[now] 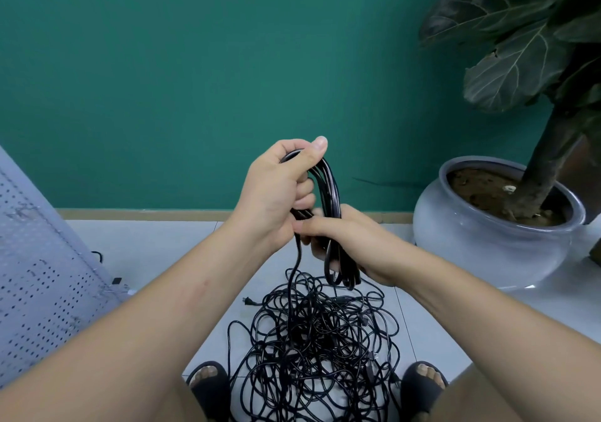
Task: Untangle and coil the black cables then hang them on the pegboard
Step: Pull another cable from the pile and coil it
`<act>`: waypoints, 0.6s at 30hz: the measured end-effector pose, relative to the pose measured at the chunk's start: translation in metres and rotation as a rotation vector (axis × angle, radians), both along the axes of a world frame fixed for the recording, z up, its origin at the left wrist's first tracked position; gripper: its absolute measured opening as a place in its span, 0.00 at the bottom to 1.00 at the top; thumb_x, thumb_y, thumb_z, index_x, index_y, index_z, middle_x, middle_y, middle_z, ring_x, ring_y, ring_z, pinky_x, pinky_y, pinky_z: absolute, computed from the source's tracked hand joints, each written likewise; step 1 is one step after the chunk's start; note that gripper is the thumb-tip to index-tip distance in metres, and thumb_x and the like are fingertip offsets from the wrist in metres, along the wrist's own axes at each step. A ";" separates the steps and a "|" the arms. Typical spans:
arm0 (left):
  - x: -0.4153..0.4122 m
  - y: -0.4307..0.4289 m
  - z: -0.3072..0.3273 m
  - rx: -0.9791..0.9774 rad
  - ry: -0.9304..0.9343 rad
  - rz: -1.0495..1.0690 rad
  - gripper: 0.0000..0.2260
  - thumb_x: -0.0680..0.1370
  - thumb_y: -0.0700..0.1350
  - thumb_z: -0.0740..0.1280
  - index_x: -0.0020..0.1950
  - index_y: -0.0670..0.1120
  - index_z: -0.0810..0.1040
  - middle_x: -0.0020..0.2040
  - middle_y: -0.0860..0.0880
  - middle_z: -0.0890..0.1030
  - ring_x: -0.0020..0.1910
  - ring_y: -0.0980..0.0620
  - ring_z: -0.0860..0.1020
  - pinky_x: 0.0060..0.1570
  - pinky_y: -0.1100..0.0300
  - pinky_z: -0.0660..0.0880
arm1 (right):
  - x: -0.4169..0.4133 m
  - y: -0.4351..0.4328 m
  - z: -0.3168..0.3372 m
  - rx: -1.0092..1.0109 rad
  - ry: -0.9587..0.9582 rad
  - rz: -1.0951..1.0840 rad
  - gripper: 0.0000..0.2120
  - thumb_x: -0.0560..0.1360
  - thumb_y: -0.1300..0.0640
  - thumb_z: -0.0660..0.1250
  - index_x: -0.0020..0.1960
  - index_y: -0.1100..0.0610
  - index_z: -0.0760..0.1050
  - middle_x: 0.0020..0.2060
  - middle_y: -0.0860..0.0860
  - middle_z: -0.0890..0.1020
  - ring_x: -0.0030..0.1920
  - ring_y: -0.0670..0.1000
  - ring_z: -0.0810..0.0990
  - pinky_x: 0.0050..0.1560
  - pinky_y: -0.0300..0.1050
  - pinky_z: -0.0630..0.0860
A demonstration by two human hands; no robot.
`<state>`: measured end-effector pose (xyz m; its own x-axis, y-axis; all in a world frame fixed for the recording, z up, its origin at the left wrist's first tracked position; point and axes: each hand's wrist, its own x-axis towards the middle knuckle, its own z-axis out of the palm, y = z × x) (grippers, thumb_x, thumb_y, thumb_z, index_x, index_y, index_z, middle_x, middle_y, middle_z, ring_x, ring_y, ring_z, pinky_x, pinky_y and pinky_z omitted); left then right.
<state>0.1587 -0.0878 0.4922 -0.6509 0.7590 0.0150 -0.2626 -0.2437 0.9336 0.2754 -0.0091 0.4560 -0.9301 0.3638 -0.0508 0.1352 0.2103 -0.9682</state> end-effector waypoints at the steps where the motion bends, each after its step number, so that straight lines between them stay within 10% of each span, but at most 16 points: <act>1: 0.000 0.001 0.001 0.003 -0.002 -0.007 0.10 0.81 0.45 0.75 0.48 0.48 0.74 0.31 0.53 0.57 0.26 0.54 0.54 0.26 0.61 0.53 | 0.000 -0.001 0.001 -0.015 -0.007 0.005 0.18 0.82 0.53 0.70 0.32 0.49 0.80 0.28 0.43 0.71 0.32 0.50 0.68 0.32 0.43 0.64; 10: -0.003 0.005 0.006 0.033 0.129 -0.023 0.11 0.82 0.44 0.74 0.56 0.46 0.72 0.32 0.53 0.60 0.27 0.54 0.55 0.25 0.61 0.56 | -0.004 0.002 -0.005 -0.012 0.120 0.026 0.04 0.72 0.57 0.62 0.40 0.57 0.71 0.38 0.54 0.83 0.51 0.69 0.82 0.62 0.63 0.78; 18: -0.007 0.009 0.001 -0.021 0.260 -0.008 0.17 0.81 0.52 0.75 0.63 0.46 0.73 0.34 0.54 0.69 0.29 0.53 0.64 0.32 0.60 0.67 | -0.001 0.007 -0.005 -0.034 0.074 -0.051 0.06 0.68 0.56 0.61 0.41 0.59 0.69 0.29 0.51 0.68 0.30 0.52 0.65 0.32 0.44 0.69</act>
